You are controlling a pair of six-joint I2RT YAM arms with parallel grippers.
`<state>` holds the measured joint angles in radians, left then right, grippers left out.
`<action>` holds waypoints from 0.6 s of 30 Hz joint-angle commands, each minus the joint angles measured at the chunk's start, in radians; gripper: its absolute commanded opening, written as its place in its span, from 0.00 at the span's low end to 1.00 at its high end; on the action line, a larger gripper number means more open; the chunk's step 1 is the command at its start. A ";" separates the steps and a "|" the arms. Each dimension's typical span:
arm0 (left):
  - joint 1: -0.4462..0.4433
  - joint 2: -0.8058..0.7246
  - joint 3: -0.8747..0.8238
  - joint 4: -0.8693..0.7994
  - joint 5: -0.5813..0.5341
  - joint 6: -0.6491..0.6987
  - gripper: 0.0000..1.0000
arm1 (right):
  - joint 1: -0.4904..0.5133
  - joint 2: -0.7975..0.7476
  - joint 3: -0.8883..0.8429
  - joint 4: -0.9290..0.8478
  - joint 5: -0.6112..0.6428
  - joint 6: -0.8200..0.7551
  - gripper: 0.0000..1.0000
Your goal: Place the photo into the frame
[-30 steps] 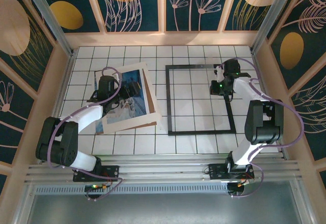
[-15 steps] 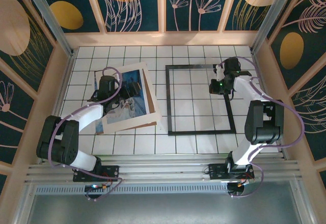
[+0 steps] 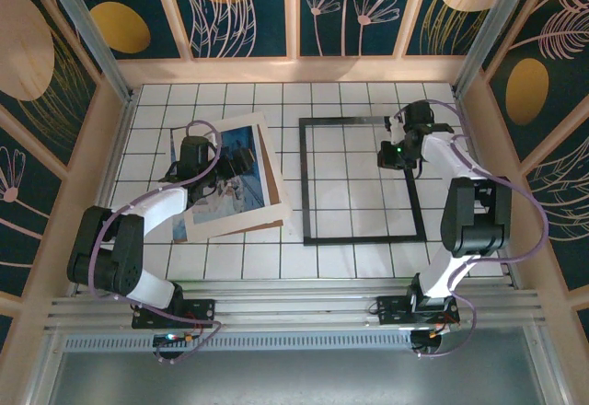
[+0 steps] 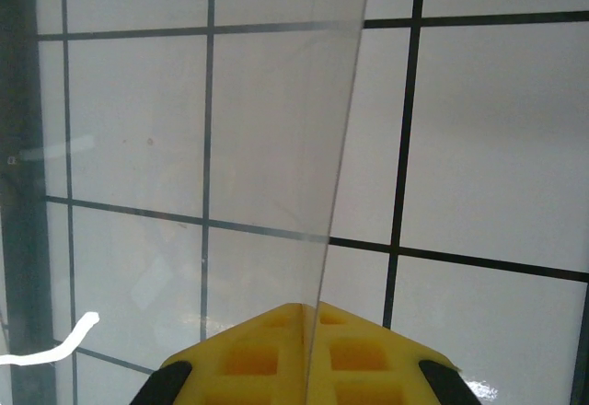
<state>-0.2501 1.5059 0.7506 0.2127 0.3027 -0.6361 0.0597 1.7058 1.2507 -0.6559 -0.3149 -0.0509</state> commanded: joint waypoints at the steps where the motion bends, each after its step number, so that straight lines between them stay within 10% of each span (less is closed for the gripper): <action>1: -0.006 0.016 0.026 0.000 -0.005 0.013 0.91 | 0.005 0.030 0.033 -0.056 -0.002 -0.037 0.00; 18: -0.007 0.041 0.036 -0.003 0.001 0.013 0.91 | -0.017 0.048 0.080 -0.086 -0.022 -0.111 0.00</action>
<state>-0.2501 1.5307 0.7574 0.2123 0.3031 -0.6361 0.0540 1.7504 1.2949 -0.6914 -0.3157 -0.1268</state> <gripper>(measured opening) 0.905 0.056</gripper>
